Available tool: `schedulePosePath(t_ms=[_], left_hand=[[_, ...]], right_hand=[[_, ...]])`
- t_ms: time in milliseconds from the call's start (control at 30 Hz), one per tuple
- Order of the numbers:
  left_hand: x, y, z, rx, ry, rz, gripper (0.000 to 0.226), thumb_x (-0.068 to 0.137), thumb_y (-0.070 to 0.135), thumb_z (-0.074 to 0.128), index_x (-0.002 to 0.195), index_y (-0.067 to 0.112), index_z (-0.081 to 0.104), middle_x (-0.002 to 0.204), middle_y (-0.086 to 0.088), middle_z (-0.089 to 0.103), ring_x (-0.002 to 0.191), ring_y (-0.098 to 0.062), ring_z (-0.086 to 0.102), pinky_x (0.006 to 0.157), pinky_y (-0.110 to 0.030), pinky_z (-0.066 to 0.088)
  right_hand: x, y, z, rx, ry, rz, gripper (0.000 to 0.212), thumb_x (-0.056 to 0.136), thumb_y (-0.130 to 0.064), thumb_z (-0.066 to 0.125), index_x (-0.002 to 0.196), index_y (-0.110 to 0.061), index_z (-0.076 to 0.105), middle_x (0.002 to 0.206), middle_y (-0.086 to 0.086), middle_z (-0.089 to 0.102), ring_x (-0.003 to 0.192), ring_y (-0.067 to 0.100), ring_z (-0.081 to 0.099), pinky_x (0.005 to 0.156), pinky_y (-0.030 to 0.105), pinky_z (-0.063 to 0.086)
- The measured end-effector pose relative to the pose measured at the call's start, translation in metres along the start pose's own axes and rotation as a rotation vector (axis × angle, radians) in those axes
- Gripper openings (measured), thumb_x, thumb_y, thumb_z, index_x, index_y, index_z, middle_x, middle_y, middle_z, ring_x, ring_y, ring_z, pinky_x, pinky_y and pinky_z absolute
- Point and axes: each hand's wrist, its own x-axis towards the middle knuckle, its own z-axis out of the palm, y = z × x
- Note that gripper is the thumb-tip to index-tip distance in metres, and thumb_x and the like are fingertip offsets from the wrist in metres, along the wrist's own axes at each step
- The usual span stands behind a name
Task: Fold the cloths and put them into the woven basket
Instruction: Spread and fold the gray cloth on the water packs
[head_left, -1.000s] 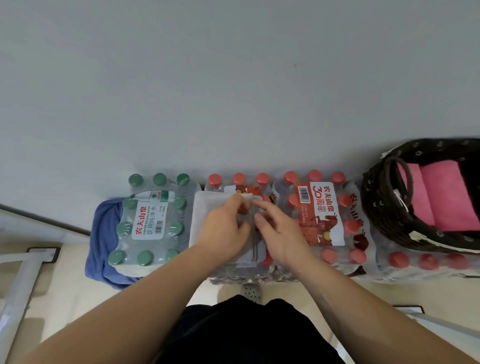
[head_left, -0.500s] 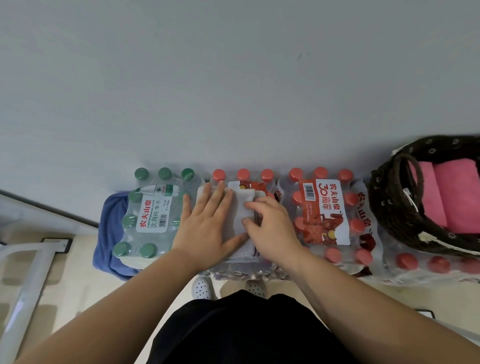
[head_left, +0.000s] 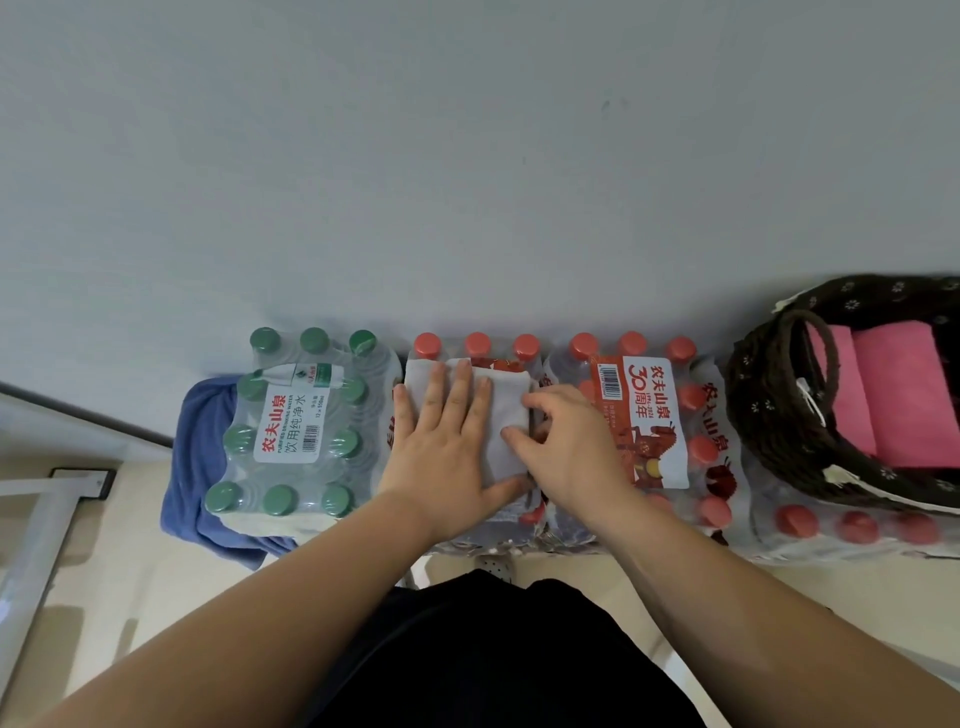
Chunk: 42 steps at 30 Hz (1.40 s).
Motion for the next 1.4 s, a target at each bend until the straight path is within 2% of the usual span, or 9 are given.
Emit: schedulePosePath(t_ms=[233, 467, 667, 800, 967, 1100, 1200, 1300, 1400], left_hand=[[-0.006, -0.001, -0.003, -0.053, 0.051, -0.011, 0.118, 0.072, 0.092, 0.013, 0.159, 0.014, -0.005, 0.166, -0.005, -0.016, 0.148, -0.027, -0.028, 0.118, -0.062, -0.01], [-0.007, -0.011, -0.006, -0.036, 0.075, 0.017, 0.118, 0.074, 0.093, 0.02, 0.159, 0.016, -0.005, 0.166, -0.003, -0.015, 0.149, -0.024, -0.026, 0.119, -0.061, -0.007], [-0.005, -0.004, -0.001, -0.012, 0.043, 0.036, 0.114, 0.077, 0.091, 0.018, 0.158, 0.015, -0.011, 0.164, -0.005, -0.021, 0.149, -0.024, -0.027, 0.119, -0.06, -0.01], [-0.005, -0.007, 0.005, 0.018, 0.028, 0.056, 0.112, 0.078, 0.09, 0.013, 0.156, 0.015, -0.016, 0.162, -0.007, -0.026, 0.146, -0.026, -0.033, 0.118, -0.059, -0.012], [-0.005, -0.021, 0.012, 0.009, 0.047, 0.135, 0.112, 0.079, 0.09, 0.019, 0.157, 0.015, -0.012, 0.163, -0.007, -0.021, 0.149, -0.028, -0.025, 0.119, -0.062, -0.003], [-0.006, -0.026, 0.008, 0.004, 0.04, 0.173, 0.111, 0.081, 0.089, 0.019, 0.158, 0.012, -0.007, 0.165, -0.005, -0.015, 0.149, -0.025, -0.026, 0.12, -0.058, -0.007], [-0.018, -0.033, 0.005, -0.029, 0.09, 0.127, 0.105, 0.084, 0.085, 0.018, 0.159, 0.014, 0.001, 0.166, -0.003, -0.011, 0.15, -0.022, -0.023, 0.121, -0.055, -0.007], [-0.033, -0.041, 0.005, -0.102, 0.151, 0.004, 0.102, 0.085, 0.083, 0.015, 0.159, 0.014, 0.008, 0.166, -0.003, -0.008, 0.152, -0.024, -0.013, 0.122, -0.054, -0.003], [-0.039, -0.047, 0.003, -0.173, 0.144, -0.113, 0.101, 0.084, 0.081, 0.022, 0.159, 0.016, 0.004, 0.167, -0.006, 0.005, 0.153, -0.027, 0.001, 0.124, -0.049, 0.004]], right_hand=[[0.003, -0.003, 0.005, 0.225, 0.005, 0.148, 0.05, 0.086, -0.023, 0.072, 0.128, -0.03, 0.046, 0.08, -0.011, 0.064, 0.076, 0.001, 0.061, 0.065, 0.016, 0.043], [0.01, 0.001, 0.003, 0.365, -0.019, 0.176, 0.048, 0.089, -0.016, 0.068, 0.128, -0.033, 0.046, 0.083, 0.005, 0.061, 0.082, 0.021, 0.064, 0.075, 0.035, 0.054], [0.012, 0.009, -0.002, 0.364, -0.044, 0.224, 0.039, 0.094, -0.013, 0.062, 0.121, -0.033, 0.042, 0.093, 0.005, 0.062, 0.086, 0.019, 0.063, 0.082, 0.041, 0.055], [0.012, 0.008, -0.002, 0.194, -0.081, 0.173, 0.049, 0.089, -0.017, 0.068, 0.131, -0.026, 0.043, 0.086, -0.008, 0.054, 0.079, 0.01, 0.055, 0.073, 0.031, 0.046], [0.003, 0.003, -0.002, -0.31, 0.048, -0.174, 0.069, 0.086, -0.03, 0.069, 0.146, -0.031, 0.033, 0.137, 0.003, 0.041, 0.123, 0.019, 0.042, 0.106, 0.04, 0.04], [0.018, 0.004, -0.004, -0.727, -0.226, -0.471, 0.068, 0.097, -0.056, 0.035, 0.157, -0.038, 0.007, 0.167, -0.003, -0.003, 0.152, 0.029, -0.008, 0.122, 0.053, -0.001], [0.022, 0.011, -0.003, -0.835, -0.399, -0.487, 0.076, 0.093, -0.069, 0.011, 0.155, -0.034, -0.014, 0.163, -0.006, -0.024, 0.148, 0.025, -0.028, 0.12, 0.056, -0.008], [0.018, 0.014, -0.003, -0.873, -0.416, -0.458, 0.084, 0.089, -0.076, 0.006, 0.155, -0.03, -0.019, 0.163, -0.003, -0.026, 0.15, 0.026, -0.024, 0.12, 0.055, -0.008], [0.002, 0.006, 0.006, -0.886, -0.338, -0.36, 0.088, 0.089, -0.078, 0.008, 0.157, -0.025, -0.012, 0.166, 0.003, -0.012, 0.151, 0.032, -0.004, 0.121, 0.054, -0.003]])
